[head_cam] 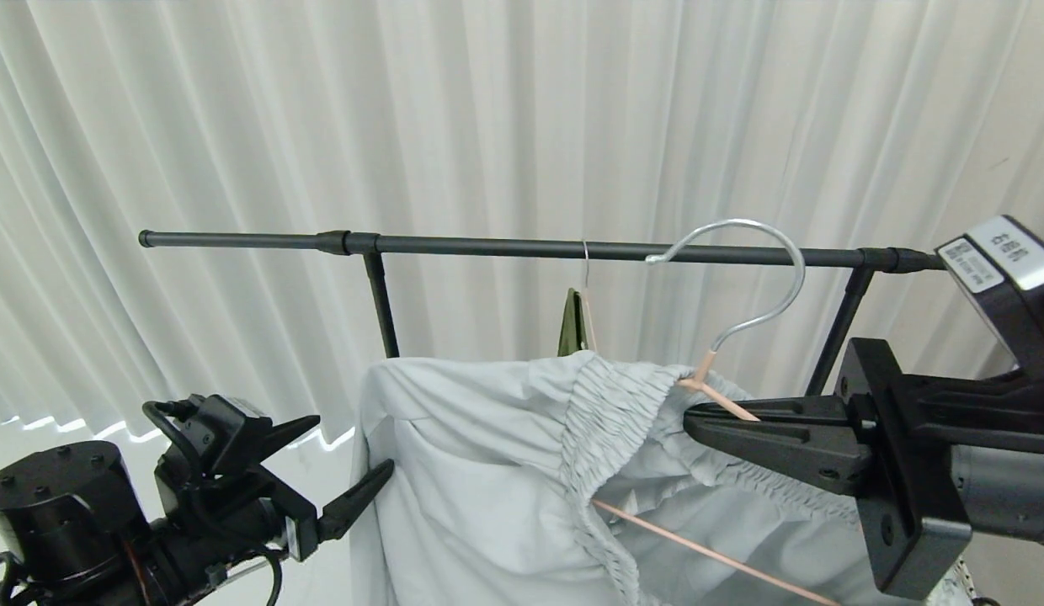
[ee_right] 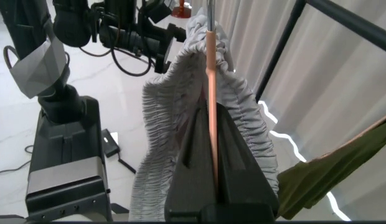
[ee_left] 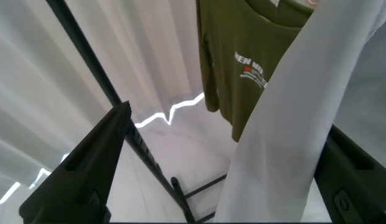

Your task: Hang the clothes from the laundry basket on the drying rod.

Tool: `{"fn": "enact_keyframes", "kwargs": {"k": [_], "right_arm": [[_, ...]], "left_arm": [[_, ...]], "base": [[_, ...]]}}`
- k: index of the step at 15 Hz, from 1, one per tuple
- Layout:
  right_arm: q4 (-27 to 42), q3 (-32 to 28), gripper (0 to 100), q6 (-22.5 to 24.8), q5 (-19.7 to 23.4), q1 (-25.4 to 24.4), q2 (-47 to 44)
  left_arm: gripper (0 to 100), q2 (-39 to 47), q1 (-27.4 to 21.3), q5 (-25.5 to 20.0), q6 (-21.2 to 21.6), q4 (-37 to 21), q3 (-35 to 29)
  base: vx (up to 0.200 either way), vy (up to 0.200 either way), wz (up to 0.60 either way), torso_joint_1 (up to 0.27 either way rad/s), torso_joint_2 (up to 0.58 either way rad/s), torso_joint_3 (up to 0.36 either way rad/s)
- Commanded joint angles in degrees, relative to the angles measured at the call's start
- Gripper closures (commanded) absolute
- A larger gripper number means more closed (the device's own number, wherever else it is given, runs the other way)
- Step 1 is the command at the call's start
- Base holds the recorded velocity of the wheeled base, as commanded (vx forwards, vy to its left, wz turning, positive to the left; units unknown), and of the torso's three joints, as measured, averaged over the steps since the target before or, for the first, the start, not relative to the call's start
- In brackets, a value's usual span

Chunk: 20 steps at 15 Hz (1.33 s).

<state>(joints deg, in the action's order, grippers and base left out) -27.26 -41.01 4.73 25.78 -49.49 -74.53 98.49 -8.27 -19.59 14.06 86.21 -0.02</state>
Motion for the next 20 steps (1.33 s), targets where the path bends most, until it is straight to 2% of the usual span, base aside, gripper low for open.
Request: {"fn": "enact_keyframes", "kwargs": {"k": [1,9,10,12,16,20], "right_arm": [[0.01,-0.21,100,0.02,0.06,0.54,0.0],[-0.08,-0.21,100,0.02,0.06,0.8,0.0],[-0.08,-0.21,100,0.02,0.06,0.89,0.0],[-0.08,-0.39,100,0.02,-0.12,1.24,0.0],[0.01,-2.15,100,0.1,0.5,6.52,0.0],[0.01,-3.2,100,0.1,0.67,6.87,0.27]], "left_arm": [[0,0.13,0.53,-0.01,0.01,0.01,0.02],[0,-0.05,1.15,-0.01,0.01,0.01,0.02],[100,-0.14,1.23,-0.01,0.01,0.01,0.02],[100,-0.31,1.23,-0.01,0.01,0.01,0.02],[100,-0.31,2.99,-0.01,-0.08,0.1,-0.06],[100,0.13,5.98,-0.01,-0.17,0.1,-1.65]], "base": [[0.0,0.0,0.0,0.0,0.0,0.0],[0.0,0.0,0.0,0.0,0.0,0.0],[0.0,0.0,0.0,0.0,0.0,0.0],[0.0,0.0,0.0,0.0,0.0,0.0],[0.0,0.0,0.0,0.0,0.0,0.0],[0.0,0.0,0.0,0.0,0.0,0.0]]}}
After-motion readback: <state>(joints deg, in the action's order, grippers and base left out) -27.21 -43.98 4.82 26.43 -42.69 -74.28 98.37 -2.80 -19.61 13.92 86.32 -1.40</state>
